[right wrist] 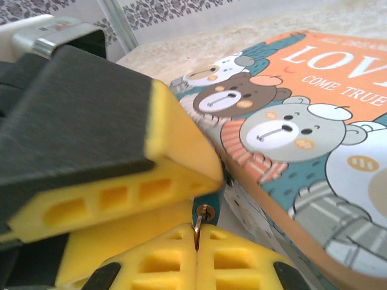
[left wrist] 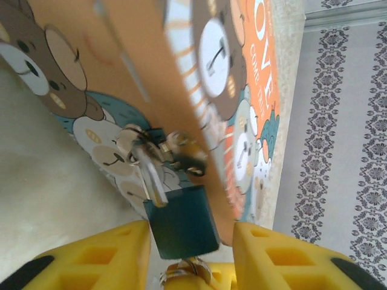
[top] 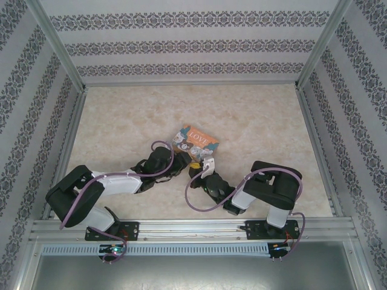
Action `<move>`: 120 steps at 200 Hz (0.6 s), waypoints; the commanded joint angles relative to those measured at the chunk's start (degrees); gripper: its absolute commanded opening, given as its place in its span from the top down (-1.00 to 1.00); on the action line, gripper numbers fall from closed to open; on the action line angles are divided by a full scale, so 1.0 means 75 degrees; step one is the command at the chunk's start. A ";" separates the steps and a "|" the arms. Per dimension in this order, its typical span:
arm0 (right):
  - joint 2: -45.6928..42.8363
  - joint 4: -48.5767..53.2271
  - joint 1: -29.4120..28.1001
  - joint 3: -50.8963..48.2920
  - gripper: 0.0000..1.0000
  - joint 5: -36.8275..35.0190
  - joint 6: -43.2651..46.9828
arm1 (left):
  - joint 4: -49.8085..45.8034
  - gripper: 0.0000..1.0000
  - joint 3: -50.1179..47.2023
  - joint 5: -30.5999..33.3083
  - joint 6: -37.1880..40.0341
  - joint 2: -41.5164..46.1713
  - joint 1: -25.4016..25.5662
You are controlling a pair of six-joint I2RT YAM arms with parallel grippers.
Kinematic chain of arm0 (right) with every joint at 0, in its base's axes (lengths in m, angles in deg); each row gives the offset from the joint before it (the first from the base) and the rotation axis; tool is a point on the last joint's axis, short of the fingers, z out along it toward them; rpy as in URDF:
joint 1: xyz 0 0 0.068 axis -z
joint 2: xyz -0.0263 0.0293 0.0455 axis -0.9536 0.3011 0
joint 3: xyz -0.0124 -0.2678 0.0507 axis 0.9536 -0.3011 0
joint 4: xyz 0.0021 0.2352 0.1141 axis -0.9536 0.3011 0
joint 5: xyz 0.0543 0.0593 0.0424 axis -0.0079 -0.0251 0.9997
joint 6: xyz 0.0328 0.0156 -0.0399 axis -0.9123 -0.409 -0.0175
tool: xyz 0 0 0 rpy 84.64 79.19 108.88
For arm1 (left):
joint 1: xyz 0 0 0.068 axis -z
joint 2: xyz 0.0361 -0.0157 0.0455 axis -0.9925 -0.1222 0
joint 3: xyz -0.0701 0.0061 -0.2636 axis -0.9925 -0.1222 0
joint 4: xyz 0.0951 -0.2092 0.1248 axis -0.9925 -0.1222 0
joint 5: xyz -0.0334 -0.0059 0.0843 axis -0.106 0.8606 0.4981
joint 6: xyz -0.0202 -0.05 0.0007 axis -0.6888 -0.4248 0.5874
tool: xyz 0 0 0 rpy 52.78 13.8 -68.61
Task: Unlock a padlock with a key
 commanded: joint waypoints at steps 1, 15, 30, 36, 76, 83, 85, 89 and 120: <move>0.0152 -0.0532 -0.0135 -0.0111 1.00 -0.0498 -0.0482 | -0.0228 0.13 -0.0219 -0.0021 0.0177 0.0293 -0.0160; 0.0185 -0.0532 -0.0150 -0.0149 1.00 -0.0559 -0.0594 | -0.0568 0.08 -0.0224 -0.0034 0.0388 0.0590 -0.0304; 0.0178 -0.0532 -0.0155 -0.0216 1.00 -0.0634 -0.0797 | -0.1242 0.03 -0.0100 0.0007 0.0752 0.1015 -0.0454; 0.0168 -0.0523 -0.0171 -0.0267 1.00 -0.0684 -0.0911 | -0.1552 0.01 -0.0023 0.0045 0.0924 0.1206 -0.0511; 0.0331 -0.0531 -0.0306 -0.0555 1.00 -0.1199 -0.2063 | -0.3293 -0.09 0.0308 0.0455 0.2047 0.2448 -0.0991; 0.0386 -0.0532 -0.0346 -0.0593 1.00 -0.1325 -0.2358 | -0.3494 -0.10 0.0355 0.0512 0.2221 0.2612 -0.1055; 0.0400 -0.0532 -0.0358 -0.0609 1.00 -0.1362 -0.2426 | -0.3536 -0.10 0.0368 0.0531 0.2269 0.2649 -0.1069; 0.0425 -0.0531 -0.0378 -0.0615 1.00 -0.1433 -0.2560 | -0.3638 -0.10 0.0396 0.0574 0.2358 0.2734 -0.1107; 0.0793 -0.0531 -0.0553 -0.0606 1.00 -0.1966 -0.3435 | -0.4164 -0.18 0.0584 0.0901 0.2916 0.3074 -0.1191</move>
